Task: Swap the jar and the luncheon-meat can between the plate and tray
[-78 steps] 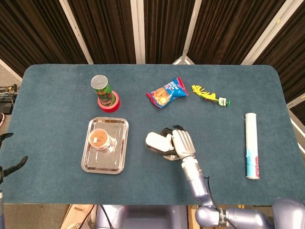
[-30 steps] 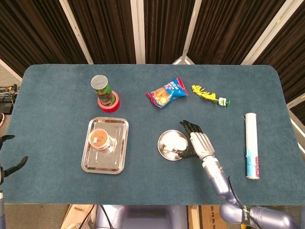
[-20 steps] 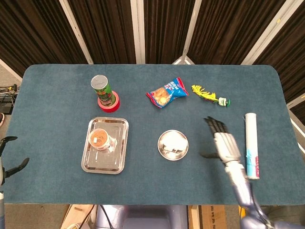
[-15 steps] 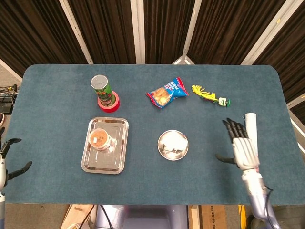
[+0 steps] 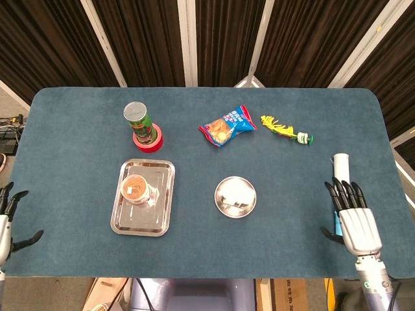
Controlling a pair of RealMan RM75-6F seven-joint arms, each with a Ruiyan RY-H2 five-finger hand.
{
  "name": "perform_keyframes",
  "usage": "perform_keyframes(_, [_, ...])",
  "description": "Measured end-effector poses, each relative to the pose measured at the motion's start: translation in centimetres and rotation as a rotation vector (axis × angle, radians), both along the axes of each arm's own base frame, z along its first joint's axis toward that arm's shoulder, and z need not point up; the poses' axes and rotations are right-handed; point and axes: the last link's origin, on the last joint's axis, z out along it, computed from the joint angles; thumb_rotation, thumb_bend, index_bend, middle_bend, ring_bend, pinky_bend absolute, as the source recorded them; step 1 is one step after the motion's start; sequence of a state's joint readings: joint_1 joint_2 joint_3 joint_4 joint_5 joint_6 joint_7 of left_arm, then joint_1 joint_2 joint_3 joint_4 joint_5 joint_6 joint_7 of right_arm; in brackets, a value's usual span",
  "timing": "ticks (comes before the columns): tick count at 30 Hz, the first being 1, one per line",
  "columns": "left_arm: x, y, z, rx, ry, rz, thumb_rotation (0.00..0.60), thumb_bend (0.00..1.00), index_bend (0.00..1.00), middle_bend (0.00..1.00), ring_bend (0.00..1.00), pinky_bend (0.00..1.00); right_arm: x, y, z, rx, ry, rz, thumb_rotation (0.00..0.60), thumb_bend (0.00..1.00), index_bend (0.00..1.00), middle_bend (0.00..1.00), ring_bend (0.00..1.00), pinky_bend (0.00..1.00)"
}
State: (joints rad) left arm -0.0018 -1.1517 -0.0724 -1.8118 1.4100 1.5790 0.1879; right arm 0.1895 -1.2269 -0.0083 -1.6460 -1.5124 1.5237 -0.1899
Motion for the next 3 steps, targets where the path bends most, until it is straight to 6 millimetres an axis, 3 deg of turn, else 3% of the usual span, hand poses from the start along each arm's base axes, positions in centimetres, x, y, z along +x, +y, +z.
perform_keyframes(3, [0.11,0.19,-0.28,-0.004,0.004,-0.024,0.600,0.17,0.18,0.00,0.00,0.08,0.00,0.01,0.07,0.008,0.012,-0.012,0.600,0.09,0.00,0.00,0.00,0.00])
